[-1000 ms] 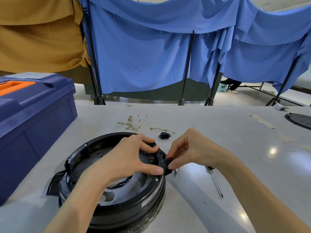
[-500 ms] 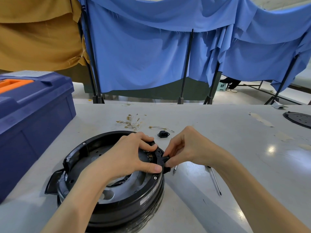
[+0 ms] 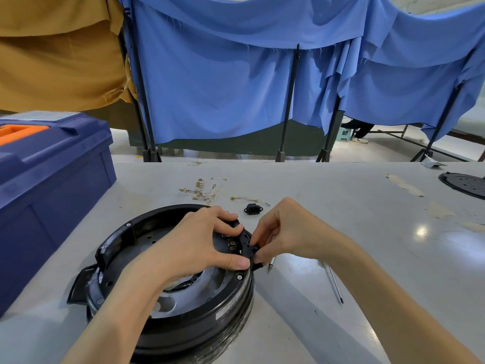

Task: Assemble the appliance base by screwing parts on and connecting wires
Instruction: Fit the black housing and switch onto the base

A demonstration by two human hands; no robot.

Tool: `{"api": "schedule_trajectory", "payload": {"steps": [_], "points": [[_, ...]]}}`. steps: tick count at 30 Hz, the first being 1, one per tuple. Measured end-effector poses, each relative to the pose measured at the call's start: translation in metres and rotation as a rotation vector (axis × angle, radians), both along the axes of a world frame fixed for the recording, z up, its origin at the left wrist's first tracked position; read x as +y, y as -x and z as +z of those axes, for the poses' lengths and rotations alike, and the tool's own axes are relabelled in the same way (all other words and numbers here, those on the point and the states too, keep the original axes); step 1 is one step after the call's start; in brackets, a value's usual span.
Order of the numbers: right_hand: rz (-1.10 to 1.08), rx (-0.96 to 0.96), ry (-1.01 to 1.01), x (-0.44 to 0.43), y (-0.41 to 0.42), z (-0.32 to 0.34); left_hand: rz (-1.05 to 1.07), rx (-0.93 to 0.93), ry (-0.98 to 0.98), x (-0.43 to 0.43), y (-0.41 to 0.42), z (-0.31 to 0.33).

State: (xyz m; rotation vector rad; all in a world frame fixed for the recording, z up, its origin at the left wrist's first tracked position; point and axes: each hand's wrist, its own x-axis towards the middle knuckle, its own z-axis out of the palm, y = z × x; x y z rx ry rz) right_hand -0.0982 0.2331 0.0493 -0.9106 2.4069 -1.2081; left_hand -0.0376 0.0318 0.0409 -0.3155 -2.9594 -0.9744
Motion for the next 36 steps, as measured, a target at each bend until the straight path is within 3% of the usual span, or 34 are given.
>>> {"api": "schedule_trajectory", "payload": {"steps": [5, 11, 25, 33, 36], "points": [[0.017, -0.169, 0.098, 0.007, 0.006, -0.003, 0.000, 0.001, -0.013, -0.001, -0.001, 0.000], [-0.087, -0.048, 0.069, -0.001, 0.010, -0.013, 0.025, 0.011, -0.025, 0.001, 0.000, -0.001], [-0.101, -0.022, 0.057, -0.010, 0.011, -0.025, 0.046, 0.059, 0.027, 0.006, 0.003, -0.004], [-0.108, 0.045, -0.134, -0.007, -0.007, 0.005, -0.040, 0.060, 0.041, -0.011, 0.002, -0.001], [-0.075, 0.112, -0.235, -0.019, -0.024, 0.008, 0.103, 0.139, 0.059, -0.029, 0.004, 0.002]]}}
